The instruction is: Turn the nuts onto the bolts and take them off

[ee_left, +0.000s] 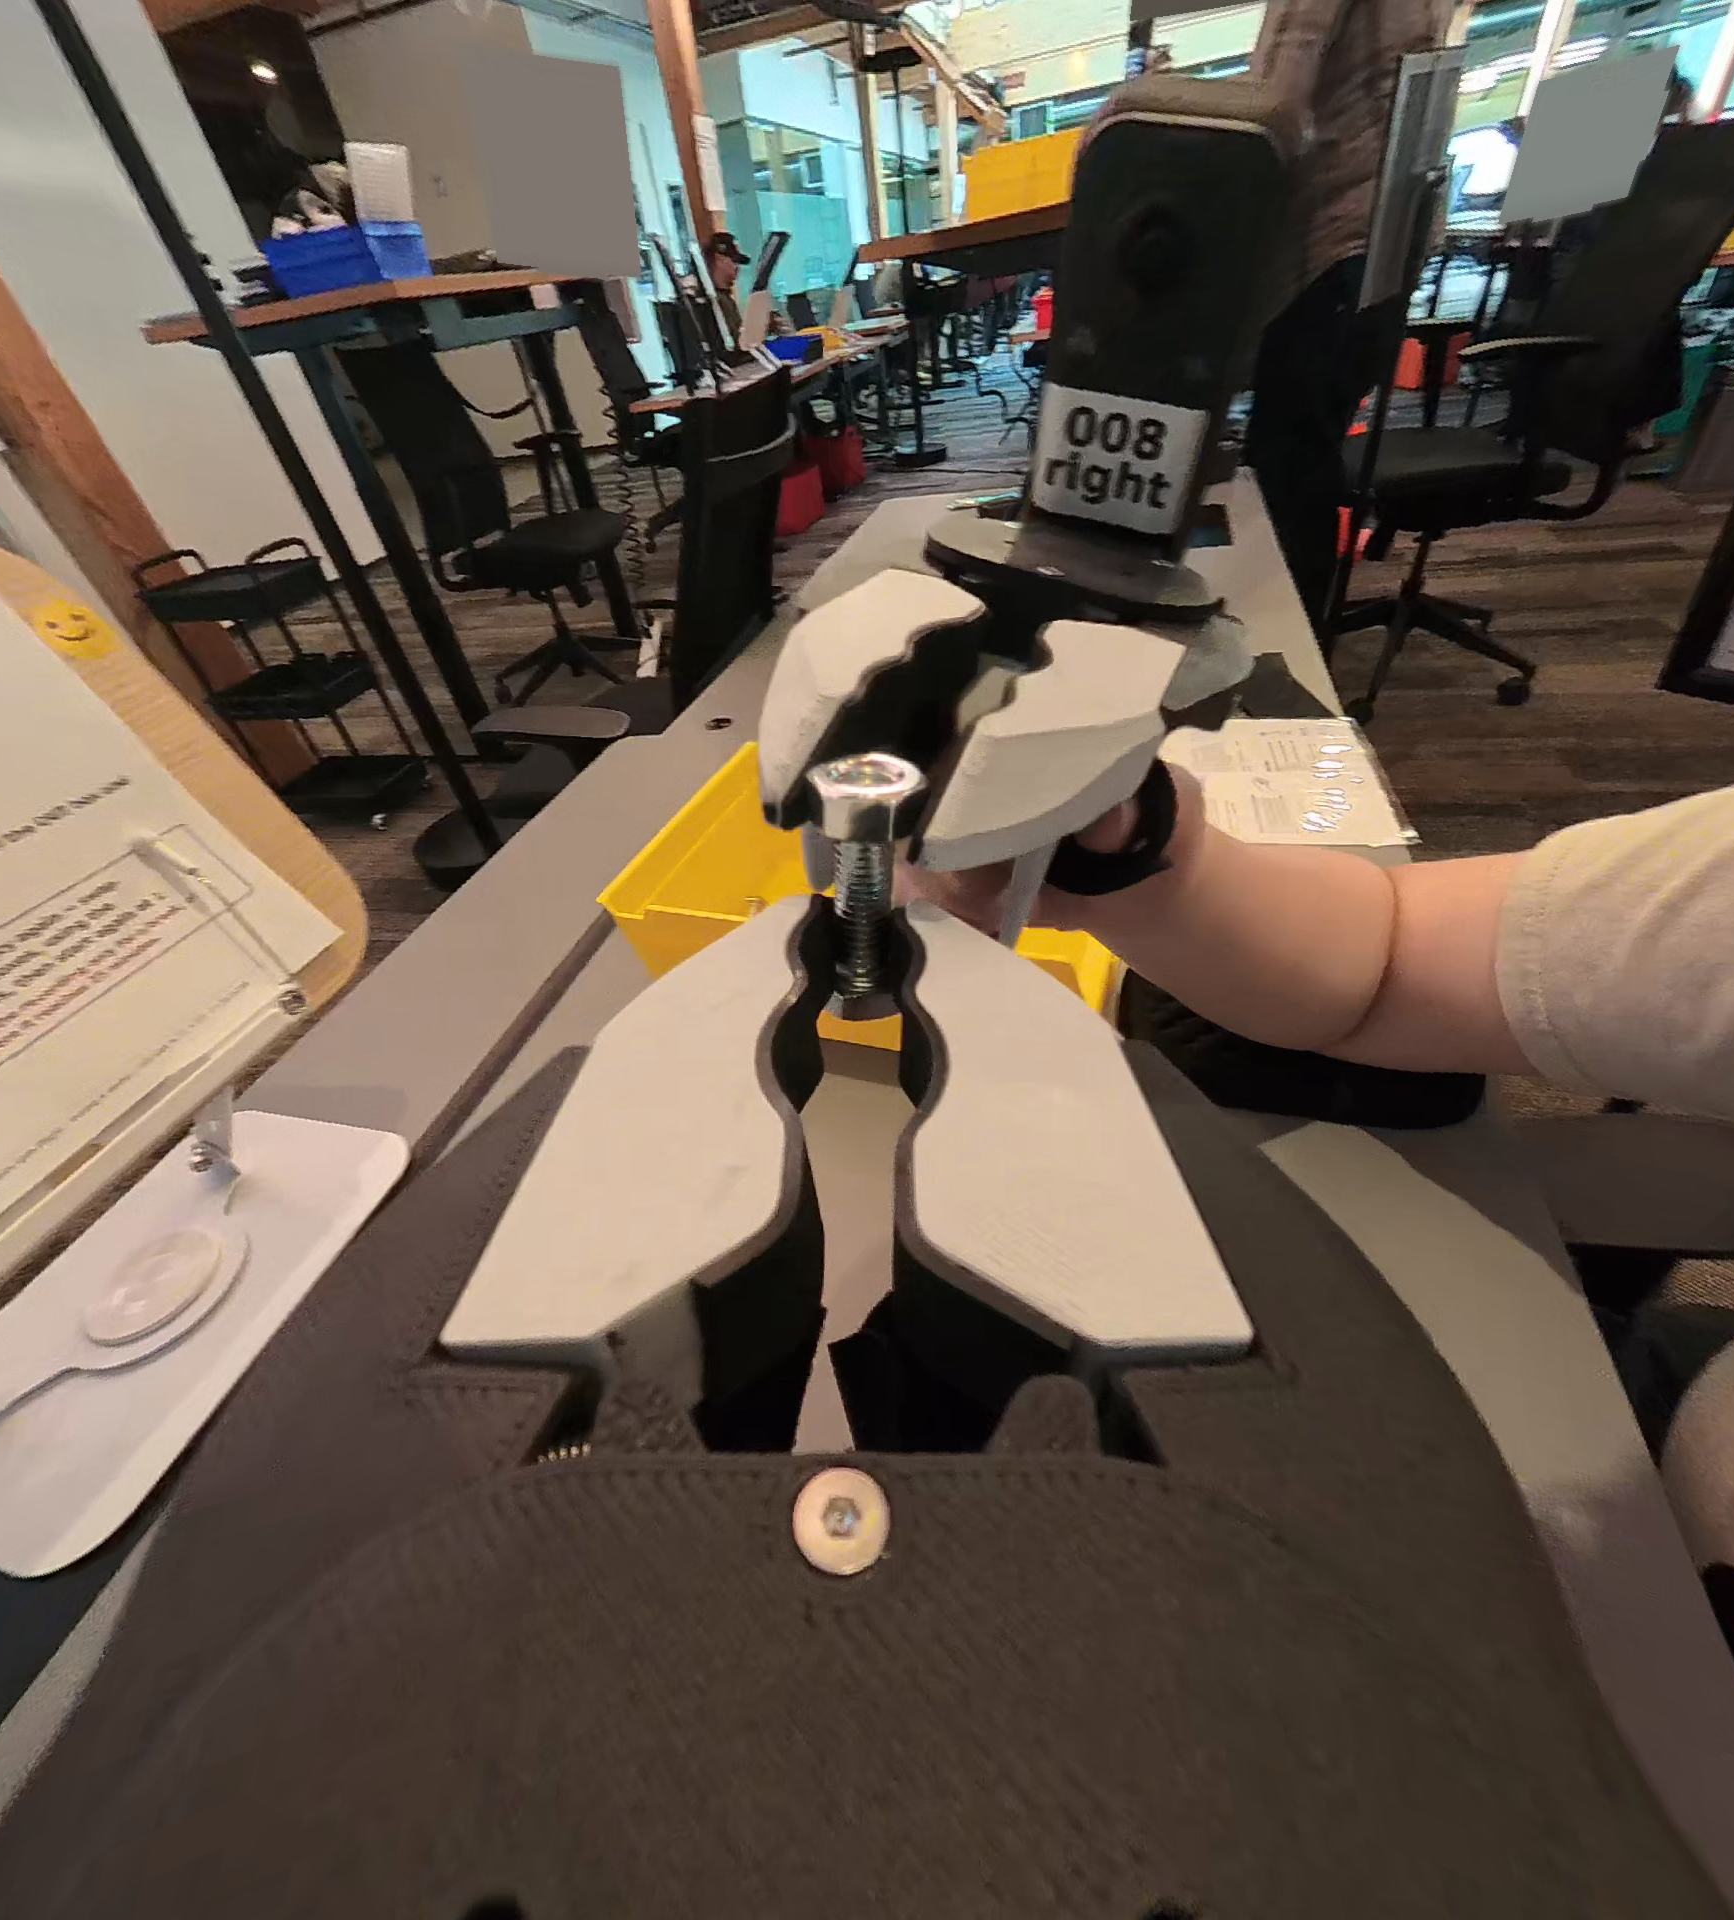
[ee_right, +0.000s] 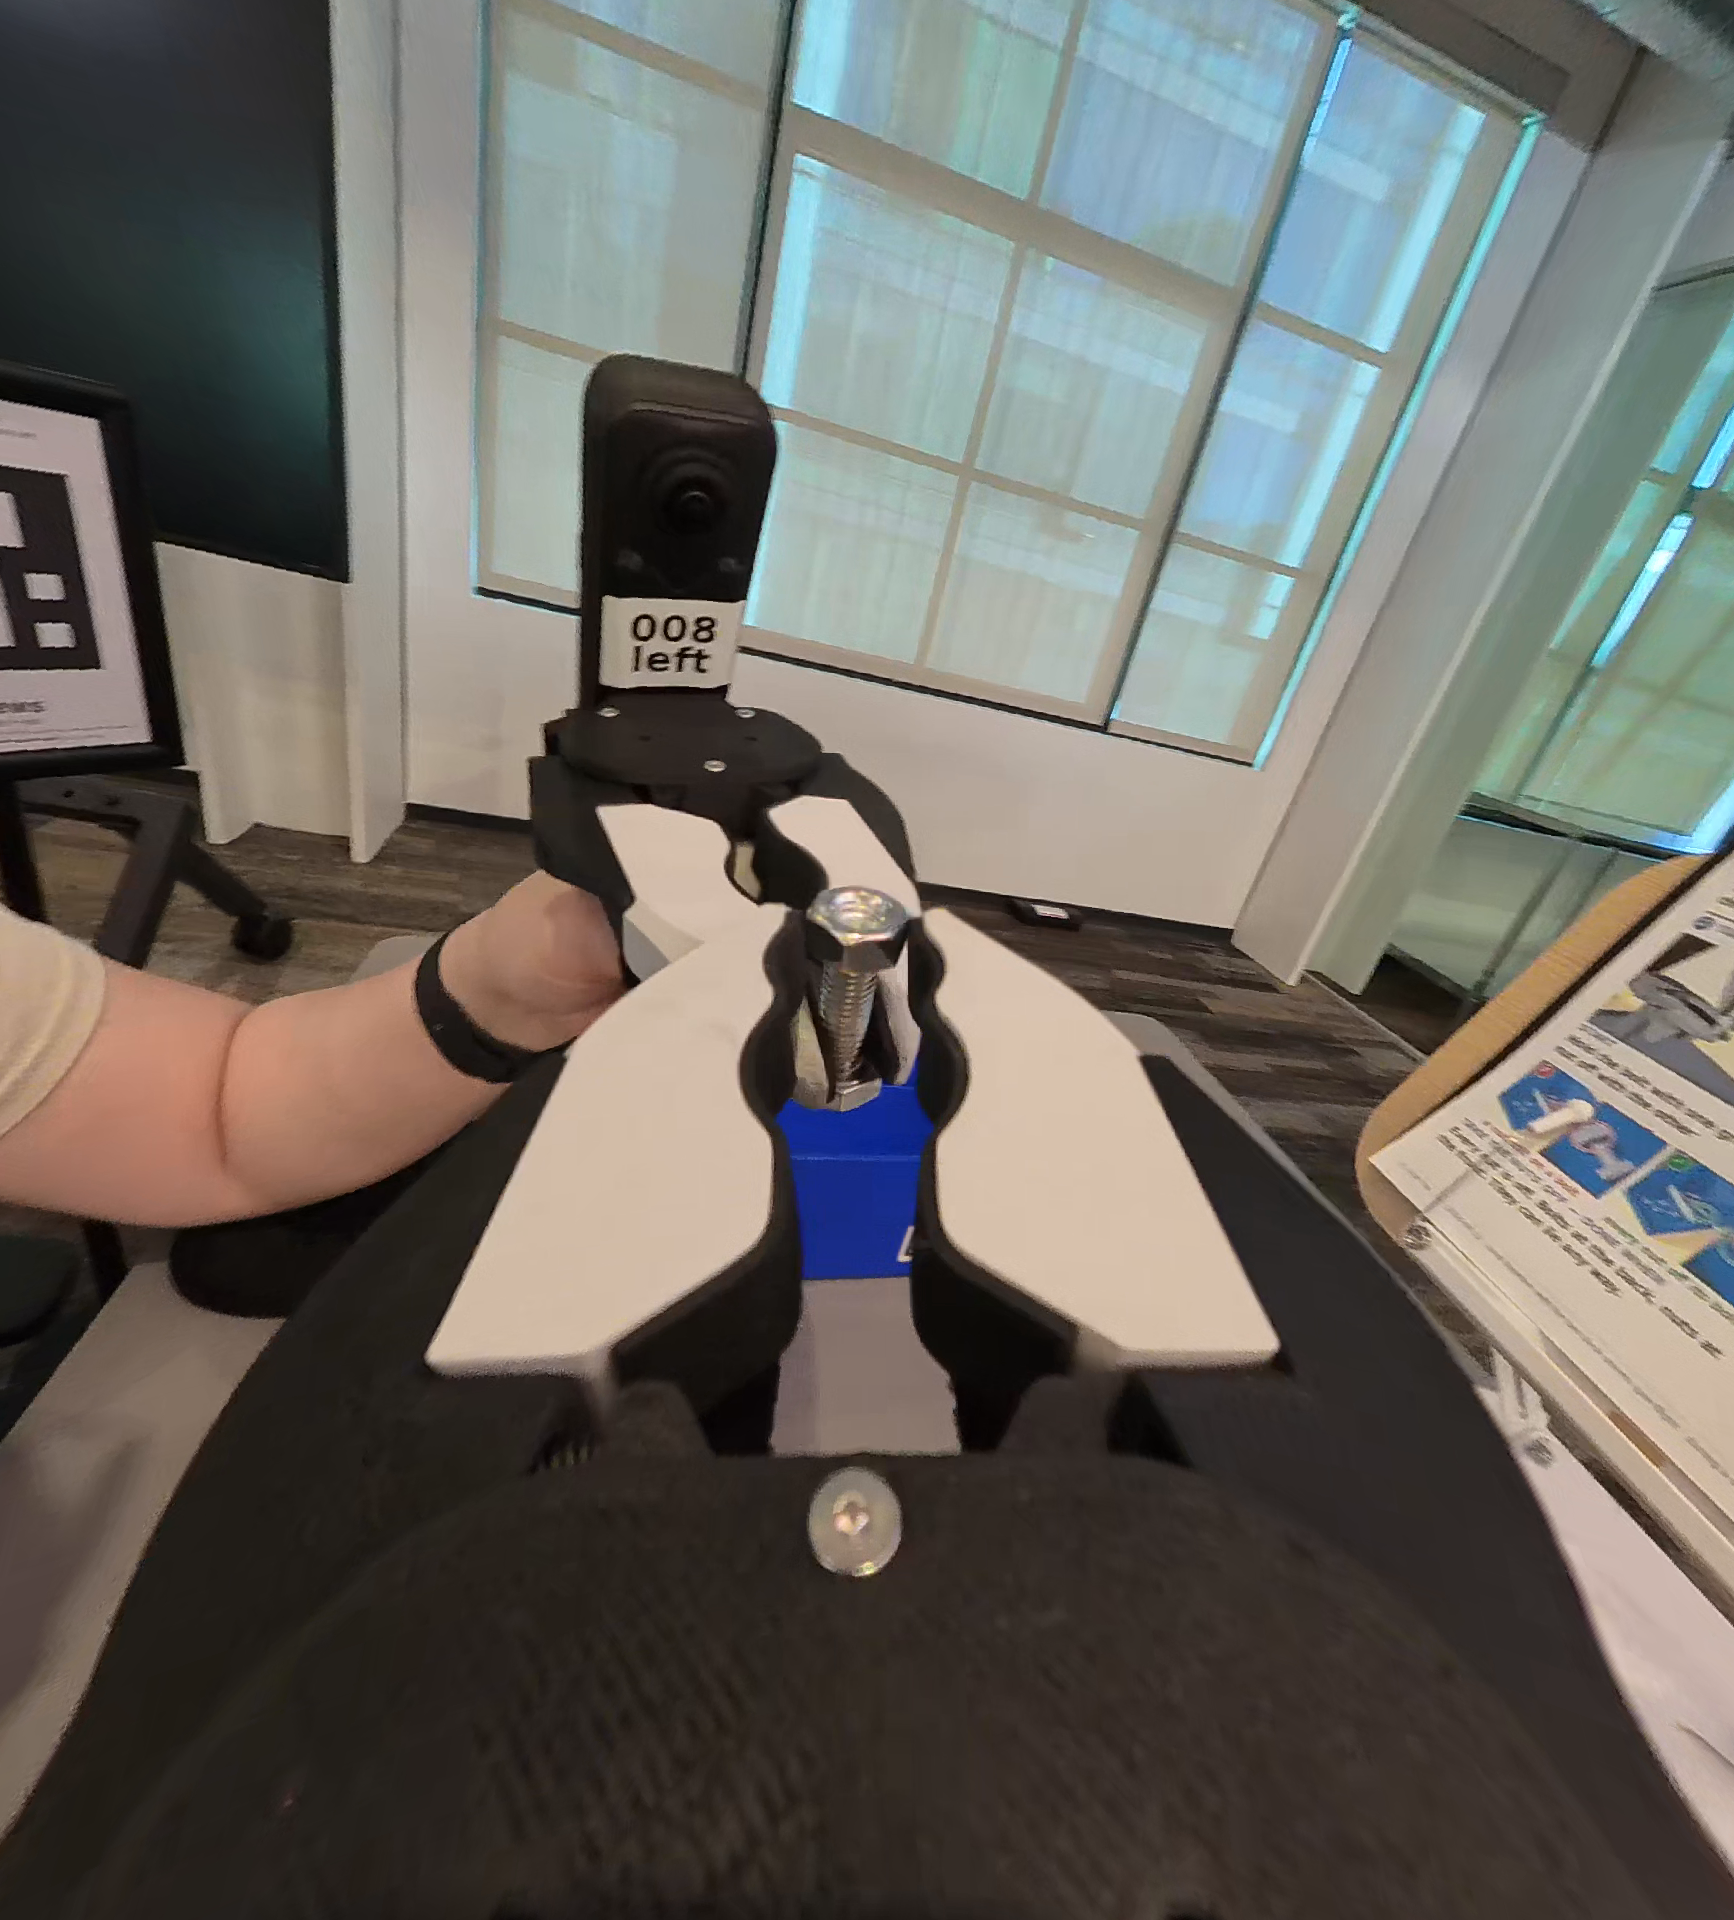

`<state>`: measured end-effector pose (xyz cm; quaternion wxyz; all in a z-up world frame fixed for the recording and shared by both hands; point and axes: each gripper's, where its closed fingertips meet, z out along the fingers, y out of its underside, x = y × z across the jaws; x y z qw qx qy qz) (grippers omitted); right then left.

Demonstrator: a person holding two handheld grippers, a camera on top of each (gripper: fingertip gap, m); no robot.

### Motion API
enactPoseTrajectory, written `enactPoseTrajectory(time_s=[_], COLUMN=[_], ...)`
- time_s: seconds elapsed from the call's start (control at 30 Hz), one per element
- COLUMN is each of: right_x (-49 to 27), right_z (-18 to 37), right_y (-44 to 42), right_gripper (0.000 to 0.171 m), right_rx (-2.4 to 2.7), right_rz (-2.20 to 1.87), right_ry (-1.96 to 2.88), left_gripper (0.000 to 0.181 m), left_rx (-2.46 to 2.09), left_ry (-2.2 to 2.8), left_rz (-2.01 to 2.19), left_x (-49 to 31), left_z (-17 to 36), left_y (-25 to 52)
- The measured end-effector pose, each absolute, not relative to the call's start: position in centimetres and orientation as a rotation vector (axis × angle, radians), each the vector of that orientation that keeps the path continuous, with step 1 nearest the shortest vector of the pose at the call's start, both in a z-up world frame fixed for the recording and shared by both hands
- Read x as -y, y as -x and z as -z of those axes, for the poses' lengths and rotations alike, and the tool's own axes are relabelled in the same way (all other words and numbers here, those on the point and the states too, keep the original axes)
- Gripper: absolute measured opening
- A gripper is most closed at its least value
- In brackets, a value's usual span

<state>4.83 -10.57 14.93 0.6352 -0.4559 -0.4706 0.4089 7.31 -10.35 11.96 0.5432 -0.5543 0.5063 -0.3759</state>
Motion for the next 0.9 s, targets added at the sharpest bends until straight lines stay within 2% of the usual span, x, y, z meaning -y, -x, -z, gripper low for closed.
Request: enactPoseTrajectory(time_s=[0.23,0.37,0.4,0.47,0.53,0.8,0.9], right_x=[15.7,17.0,16.5,15.3,14.1,10.6,10.6], right_z=[-13.9,-13.5,-13.8,-14.5,-15.4,-16.5,-16.0], right_y=[-5.9,-6.0,-5.9,-5.8,-5.9,-5.8,-5.4], right_gripper=[0.02,0.02,0.021,0.04,0.047,0.04,0.022], right_rx=[1.385,1.445,1.416,1.329,1.236,0.977,1.003], right_rz=[-1.341,-1.478,-1.47,-1.397,-1.298,-0.741,-0.709], right_ry=[0.819,0.773,0.791,0.827,0.848,0.941,0.972], left_gripper=[0.01,0.01,0.01,0.01,0.01,0.01,0.01], left_rx=[-1.462,-1.541,-1.514,-1.463,-1.377,-1.135,-1.147], left_ry=[1.267,1.202,1.207,1.206,1.217,1.268,1.254], left_rz=[1.316,1.269,1.245,1.213,1.149,0.76,0.748], left_x=[15.7,16.9,16.5,15.8,14.5,9.6,10.1], left_z=[-11.0,-10.5,-10.7,-11.2,-11.9,-12.6,-12.6], left_y=[-8.0,-8.7,-8.7,-8.5,-8.3,-7.2,-7.7])
